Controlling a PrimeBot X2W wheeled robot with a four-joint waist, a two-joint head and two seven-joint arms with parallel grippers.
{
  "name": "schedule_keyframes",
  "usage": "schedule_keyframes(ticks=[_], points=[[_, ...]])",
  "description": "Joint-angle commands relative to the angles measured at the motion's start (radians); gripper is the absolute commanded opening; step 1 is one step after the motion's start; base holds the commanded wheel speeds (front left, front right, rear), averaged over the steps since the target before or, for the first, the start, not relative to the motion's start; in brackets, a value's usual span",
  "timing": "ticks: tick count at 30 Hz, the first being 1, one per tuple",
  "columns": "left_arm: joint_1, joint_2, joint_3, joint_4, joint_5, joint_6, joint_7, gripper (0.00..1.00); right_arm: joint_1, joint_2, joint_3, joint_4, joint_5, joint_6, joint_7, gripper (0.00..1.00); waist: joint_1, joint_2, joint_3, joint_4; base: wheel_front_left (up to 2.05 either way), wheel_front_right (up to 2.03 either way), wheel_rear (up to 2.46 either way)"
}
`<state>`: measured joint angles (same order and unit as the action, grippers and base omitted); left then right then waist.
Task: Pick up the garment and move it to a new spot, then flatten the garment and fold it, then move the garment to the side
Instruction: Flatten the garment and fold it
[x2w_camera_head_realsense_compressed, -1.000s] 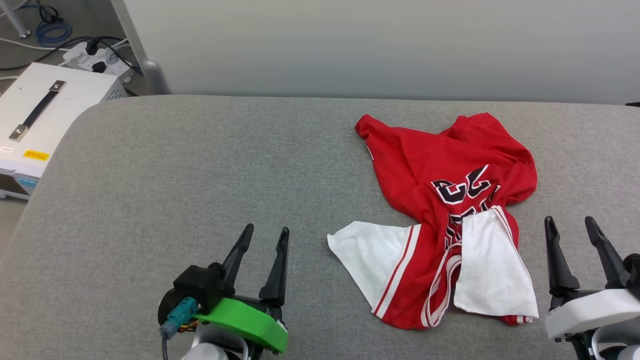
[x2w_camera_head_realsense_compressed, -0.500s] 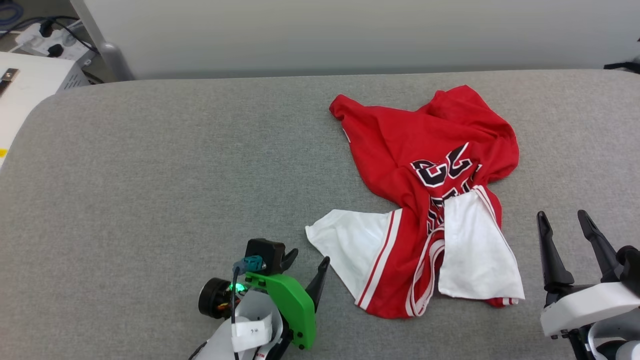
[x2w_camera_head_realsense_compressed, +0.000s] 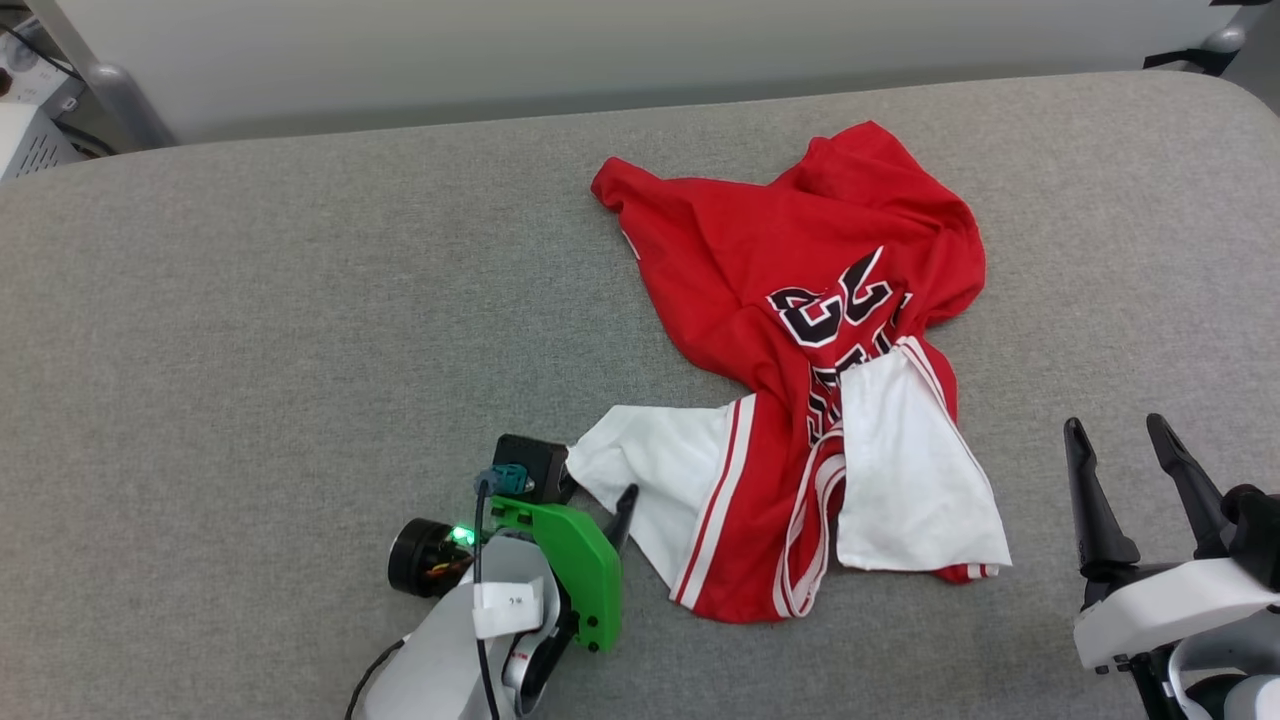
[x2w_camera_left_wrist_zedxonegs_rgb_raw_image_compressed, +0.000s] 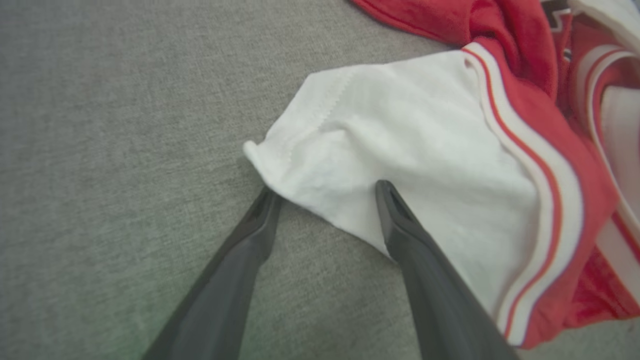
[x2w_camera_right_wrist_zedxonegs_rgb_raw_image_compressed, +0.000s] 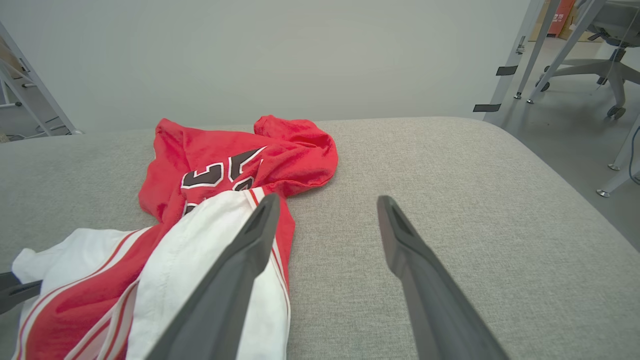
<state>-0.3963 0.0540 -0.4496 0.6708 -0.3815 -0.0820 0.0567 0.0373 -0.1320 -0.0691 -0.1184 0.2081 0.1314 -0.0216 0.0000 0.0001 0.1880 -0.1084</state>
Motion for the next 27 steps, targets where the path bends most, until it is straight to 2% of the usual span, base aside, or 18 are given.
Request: schedule_keyframes(ticks=[1,7,12,23,24,25,27], points=[[-0.001,-0.003,-0.015,0.039,-0.011,0.001,0.023,0.00,-0.016,0.001,0.002,0.002,-0.008,-0.001,0.004,1.00,0.0000,-0.0001,0.002,-0.003,0.00,0.00,0.00],[-0.013,-0.003,-0.023,0.072,-0.032,-0.012,-0.015,0.00,-0.011,-0.008,0.023,0.007,-0.013,-0.001,0.018,1.00,0.0000,-0.0001,-0.013,0.012,0.00,0.00,0.00],[-0.014,0.021,0.005,0.037,-0.044,0.001,-0.073,0.00,0.006,-0.026,0.053,0.010,0.000,-0.001,0.063,1.00,0.0000,-0.0001,-0.042,0.047,0.00,0.00,0.00],[0.099,0.141,0.082,-0.149,-0.084,0.055,-0.076,0.00,0.059,-0.051,0.112,0.044,0.045,-0.001,0.182,1.00,0.0000,-0.0001,-0.082,0.119,0.00,0.00,0.00],[0.137,0.167,0.084,-0.179,-0.077,0.069,-0.077,0.40,0.067,-0.059,0.129,0.050,0.055,-0.001,0.202,1.00,0.0000,-0.0001,-0.081,0.132,0.00,0.00,0.00],[0.146,0.173,0.081,-0.189,-0.071,0.072,-0.084,1.00,0.068,-0.064,0.138,0.051,0.060,-0.001,0.210,1.00,0.0000,-0.0001,-0.080,0.137,0.00,0.00,0.00],[0.158,0.172,0.075,-0.204,-0.069,0.070,-0.100,1.00,0.071,-0.076,0.158,0.049,0.070,-0.001,0.226,1.00,0.0000,-0.0001,-0.080,0.147,0.00,0.00,0.00]])
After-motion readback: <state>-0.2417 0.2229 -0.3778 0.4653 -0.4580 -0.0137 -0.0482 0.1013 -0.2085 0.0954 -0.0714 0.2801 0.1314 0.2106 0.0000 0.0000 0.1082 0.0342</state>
